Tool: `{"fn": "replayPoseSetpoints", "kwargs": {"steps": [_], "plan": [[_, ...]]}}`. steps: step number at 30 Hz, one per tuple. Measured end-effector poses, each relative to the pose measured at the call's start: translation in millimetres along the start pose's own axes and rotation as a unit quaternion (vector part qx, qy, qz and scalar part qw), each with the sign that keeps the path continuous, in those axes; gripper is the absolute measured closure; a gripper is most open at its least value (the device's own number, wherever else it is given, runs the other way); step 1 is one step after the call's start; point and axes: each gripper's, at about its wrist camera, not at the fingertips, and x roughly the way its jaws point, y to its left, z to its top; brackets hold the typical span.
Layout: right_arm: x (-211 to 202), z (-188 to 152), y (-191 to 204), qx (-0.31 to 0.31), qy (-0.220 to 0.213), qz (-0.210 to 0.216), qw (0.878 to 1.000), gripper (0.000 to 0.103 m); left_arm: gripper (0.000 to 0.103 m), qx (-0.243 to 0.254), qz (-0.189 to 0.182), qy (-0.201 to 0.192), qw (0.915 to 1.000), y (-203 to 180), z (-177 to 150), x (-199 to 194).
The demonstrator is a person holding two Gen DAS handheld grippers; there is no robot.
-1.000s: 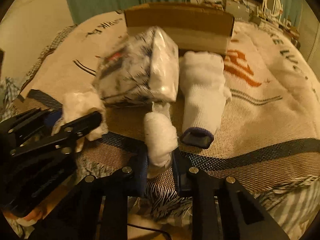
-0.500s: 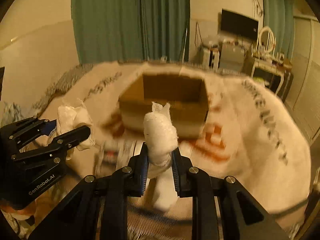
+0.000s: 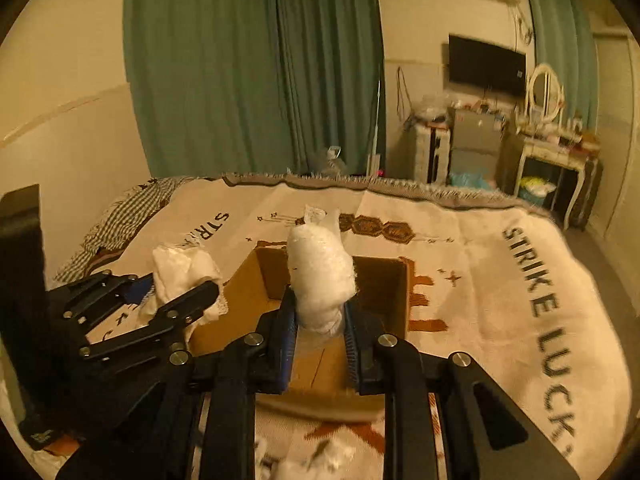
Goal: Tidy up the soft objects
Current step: 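Drop the lace cloth and white sock into the cardboard box with both tools, then grasp the floral tissue-paper pack with the right tool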
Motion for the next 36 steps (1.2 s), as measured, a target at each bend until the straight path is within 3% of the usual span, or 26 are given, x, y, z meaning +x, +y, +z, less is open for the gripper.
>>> {"fn": "replayPoseSetpoints", "kwargs": {"steps": [7,8,9,10,11,12,16,20,24,25,26,28,32,36], "plan": [[77.0,-5.9,-31.7,0.02,0.042,-0.002,0.999,0.082,0.069,0.012,-0.02,0.034,0.9991,-5.5,-3.0,55.4],[81.5,-8.6,-35.3,0.022,0.043,-0.002,0.999,0.08,0.062,0.017,-0.017,0.038,0.999,-7.5,-4.7,60.2],[87.0,-12.0,-40.0,0.024,0.045,-0.004,0.999,0.074,0.045,0.023,-0.012,0.039,0.9989,-8.7,-5.8,63.6],[88.0,-15.6,-41.4,0.025,0.045,-0.007,0.999,0.068,0.037,0.026,0.002,0.036,0.999,-8.6,-7.9,66.1],[90.5,-17.6,-44.0,0.027,0.044,-0.013,0.999,0.051,0.028,0.024,0.008,0.031,0.9992,-9.8,-9.5,64.9],[90.6,-19.8,-46.1,0.029,0.04,-0.02,0.999,0.037,0.027,0.021,0.006,0.025,0.9994,-9.4,-9.7,63.6],[85.1,-21.7,-54.6,0.04,0.034,-0.029,0.998,0.033,0.027,0.007,0.006,0.017,0.9998,-2.8,-3.4,52.5],[56.8,-14.6,-52.6,0.033,0.025,-0.048,0.998,0.031,0.027,0.007,0.02,-0.018,0.9996,5.9,10.8,21.6],[3.1,0.8,-41.3,0.015,-0.001,-0.06,0.998,0.028,0.025,0.003,0.023,-0.067,0.9975,18.6,29.1,-39.2],[-13.9,4.1,-36.4,0.008,-0.012,-0.065,0.998,0.026,0.021,0.003,0.027,-0.073,0.997,20.7,31.9,-51.4],[-30.1,6.8,-31.7,0.003,-0.022,-0.07,0.997,0.022,0.008,0.002,0.036,-0.079,0.9962,23.7,34.5,-66.5],[-58.7,10.1,-23.6,0.001,-0.036,-0.079,0.996,0.019,0.005,-0.001,0.059,-0.086,0.9945,28.2,34.7,-91.0],[-98.8,1.1,-5.5,-0.013,-0.042,-0.088,0.995,0.007,0.005,-0.006,0.079,-0.084,0.9933,37.6,18.8,-127.4],[-110.2,-23.7,12.2,-0.025,-0.027,-0.077,0.996,0.002,0.005,-0.019,0.089,-0.088,0.992,43.1,-15.2,-147.0]]}}
